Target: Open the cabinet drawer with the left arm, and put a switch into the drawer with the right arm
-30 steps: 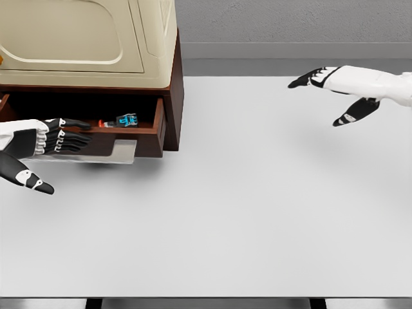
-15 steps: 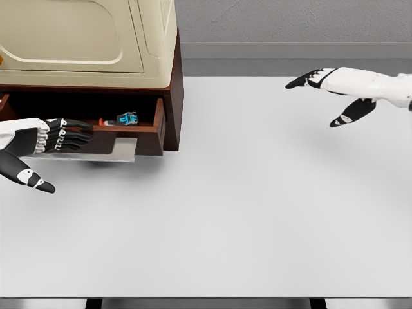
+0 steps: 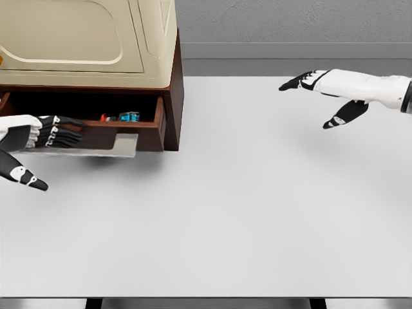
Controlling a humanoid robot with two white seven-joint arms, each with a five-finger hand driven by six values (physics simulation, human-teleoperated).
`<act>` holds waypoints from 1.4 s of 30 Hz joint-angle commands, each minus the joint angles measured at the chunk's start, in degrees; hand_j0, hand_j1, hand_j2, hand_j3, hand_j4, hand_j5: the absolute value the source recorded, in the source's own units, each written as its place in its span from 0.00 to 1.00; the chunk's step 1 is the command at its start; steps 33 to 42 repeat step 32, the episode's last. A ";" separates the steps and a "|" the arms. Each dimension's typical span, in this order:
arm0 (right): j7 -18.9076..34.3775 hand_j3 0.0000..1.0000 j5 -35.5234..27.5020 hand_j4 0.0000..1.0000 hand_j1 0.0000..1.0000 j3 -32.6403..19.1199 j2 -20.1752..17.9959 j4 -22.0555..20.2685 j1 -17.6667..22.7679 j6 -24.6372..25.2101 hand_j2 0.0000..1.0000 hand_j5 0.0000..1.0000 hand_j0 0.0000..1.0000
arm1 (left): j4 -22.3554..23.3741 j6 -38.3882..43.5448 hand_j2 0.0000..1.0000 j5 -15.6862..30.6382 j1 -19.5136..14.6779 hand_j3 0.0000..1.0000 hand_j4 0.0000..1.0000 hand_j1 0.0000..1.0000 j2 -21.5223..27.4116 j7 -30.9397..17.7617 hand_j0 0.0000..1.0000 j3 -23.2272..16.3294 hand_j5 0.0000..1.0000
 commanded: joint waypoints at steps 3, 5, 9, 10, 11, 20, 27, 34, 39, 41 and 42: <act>-0.03 1.00 -0.38 1.00 1.00 -0.03 0.00 -0.02 0.00 0.16 1.00 1.00 1.00 | 0.14 0.08 1.00 -0.51 0.00 1.00 1.00 1.00 0.15 0.32 1.00 1.27 1.00; -0.03 1.00 -0.38 1.00 1.00 -0.03 0.00 -0.10 0.00 0.16 1.00 1.00 1.00 | 0.14 0.08 1.00 -0.33 -0.08 1.00 1.00 1.00 0.15 0.32 1.00 1.44 1.00; -0.03 1.00 -0.38 1.00 1.00 -0.03 0.00 -0.10 0.00 0.16 1.00 1.00 1.00 | 0.14 0.08 1.00 0.72 -0.35 1.00 1.00 1.00 0.15 0.32 1.00 3.47 1.00; -0.03 1.00 -0.38 1.00 1.00 -0.03 0.00 -0.10 0.00 0.16 1.00 1.00 1.00 | 0.14 0.08 1.00 1.07 -0.52 1.00 1.00 1.00 0.15 0.32 1.00 4.26 1.00; -0.03 1.00 -0.38 1.00 1.00 -0.03 0.00 -0.10 0.00 0.16 1.00 1.00 1.00 | 0.14 0.08 1.00 1.16 -0.52 1.00 1.00 1.00 0.15 0.32 1.00 5.13 1.00; -0.03 1.00 -0.38 1.00 1.00 -0.03 0.00 -0.10 0.00 0.16 1.00 1.00 1.00 | 0.14 0.08 1.00 5.65 -2.98 1.00 1.00 1.00 -2.39 0.32 1.00 8.04 1.00; -0.03 1.00 -0.38 1.00 1.00 -0.03 -0.09 -0.10 0.00 0.16 1.00 1.00 1.00 | 0.14 -2.38 1.00 7.93 -2.46 1.00 1.00 1.00 -9.43 0.32 1.00 8.21 1.00; -0.03 1.00 -0.38 1.00 1.00 -0.03 0.00 -0.19 0.00 0.16 1.00 1.00 1.00 | 0.14 -2.39 1.00 7.93 -1.40 1.00 1.00 1.00 -11.45 0.32 1.00 8.04 1.00; -0.03 1.00 -0.38 1.00 1.00 -0.03 0.00 -0.19 0.00 0.16 1.00 1.00 1.00 | 0.14 -2.39 1.00 7.93 -1.40 1.00 1.00 1.00 -11.45 0.32 1.00 8.04 1.00; -0.03 1.00 -0.38 1.00 1.00 -0.03 0.00 -0.19 0.00 0.16 1.00 1.00 1.00 | 0.14 -2.39 1.00 7.93 -1.40 1.00 1.00 1.00 -11.45 0.32 1.00 8.04 1.00; -0.03 1.00 -0.38 1.00 1.00 -0.03 0.00 -0.19 0.00 0.16 1.00 1.00 1.00 | 0.14 -2.39 1.00 7.93 -1.40 1.00 1.00 1.00 -11.45 0.32 1.00 8.04 1.00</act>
